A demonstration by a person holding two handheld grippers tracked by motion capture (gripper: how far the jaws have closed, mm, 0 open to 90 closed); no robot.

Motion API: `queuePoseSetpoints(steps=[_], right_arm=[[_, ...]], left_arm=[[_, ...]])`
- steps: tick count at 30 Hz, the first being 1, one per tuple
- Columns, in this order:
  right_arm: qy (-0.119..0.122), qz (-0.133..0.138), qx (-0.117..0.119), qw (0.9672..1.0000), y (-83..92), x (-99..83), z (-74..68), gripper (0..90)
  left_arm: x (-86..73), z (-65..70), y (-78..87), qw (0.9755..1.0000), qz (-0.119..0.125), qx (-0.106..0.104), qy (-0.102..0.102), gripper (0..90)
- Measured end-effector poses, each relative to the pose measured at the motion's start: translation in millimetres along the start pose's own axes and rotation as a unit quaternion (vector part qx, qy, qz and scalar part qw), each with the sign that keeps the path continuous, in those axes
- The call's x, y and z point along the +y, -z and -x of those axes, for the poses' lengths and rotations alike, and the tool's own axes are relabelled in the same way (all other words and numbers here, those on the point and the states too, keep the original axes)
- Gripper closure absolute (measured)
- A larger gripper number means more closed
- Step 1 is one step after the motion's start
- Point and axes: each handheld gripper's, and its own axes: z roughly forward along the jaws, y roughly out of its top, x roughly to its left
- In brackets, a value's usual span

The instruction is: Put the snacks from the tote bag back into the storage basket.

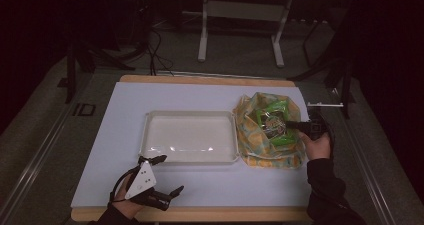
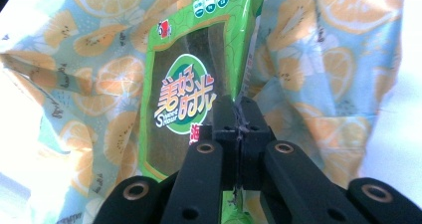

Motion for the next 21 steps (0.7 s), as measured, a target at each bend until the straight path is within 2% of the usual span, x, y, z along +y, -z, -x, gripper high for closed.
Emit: queuePoseSetpoints(steps=[10,16,21], right_arm=[[-0.027,0.033,0.007,0.9991,24.5,-3.1,12.5,89.0],[-0.028,0.041,0.011,0.9987,30.8,-5.0,16.6,88.9],[-0.046,0.055,0.016,0.9973,40.3,-9.3,25.5,88.9]], left_arm=[[0.1,0.1,0.0,1.0000,0.001,0.001,0.000,0.3],[0.1,0.0,-0.4,1.0000,0.000,0.000,0.000,0.3],[0.2,0.1,-0.2,1.0000,0.001,0.000,0.000,0.3]])
